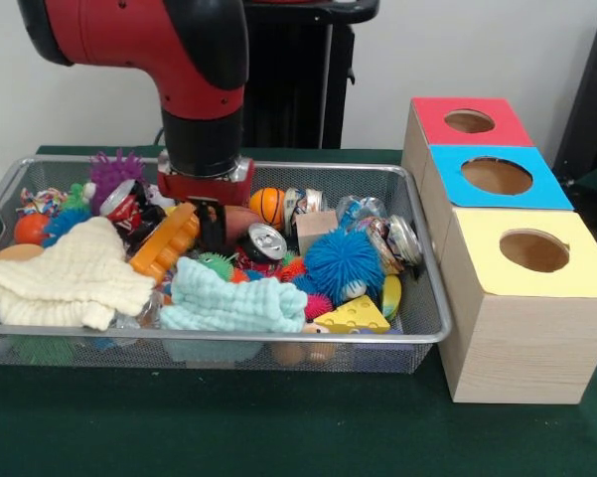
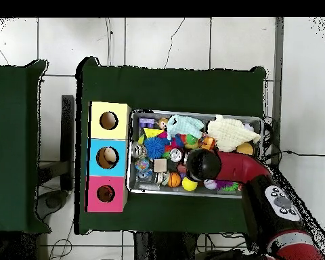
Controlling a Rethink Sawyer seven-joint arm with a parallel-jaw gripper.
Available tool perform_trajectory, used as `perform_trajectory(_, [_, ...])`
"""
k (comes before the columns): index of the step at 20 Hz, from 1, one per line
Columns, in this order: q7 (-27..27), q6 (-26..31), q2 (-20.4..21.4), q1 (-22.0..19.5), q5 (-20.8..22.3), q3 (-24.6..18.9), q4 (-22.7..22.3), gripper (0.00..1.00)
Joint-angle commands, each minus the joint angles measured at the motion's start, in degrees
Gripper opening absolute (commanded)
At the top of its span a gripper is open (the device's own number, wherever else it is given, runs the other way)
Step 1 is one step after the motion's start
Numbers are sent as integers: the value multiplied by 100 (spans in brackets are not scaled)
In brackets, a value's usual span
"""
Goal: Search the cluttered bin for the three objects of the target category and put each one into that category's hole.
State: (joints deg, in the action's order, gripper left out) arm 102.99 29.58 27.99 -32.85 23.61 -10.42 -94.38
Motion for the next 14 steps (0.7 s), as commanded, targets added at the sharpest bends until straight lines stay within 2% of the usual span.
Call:
perform_trajectory(1, [73,676,-441,-372,-97,87,58,0])
perform_trajectory(6, [-187,415,-934,-568,110,10,548,0])
perform_trajectory(14, [-193,-115,-1295,-582,405,13,1006,0])
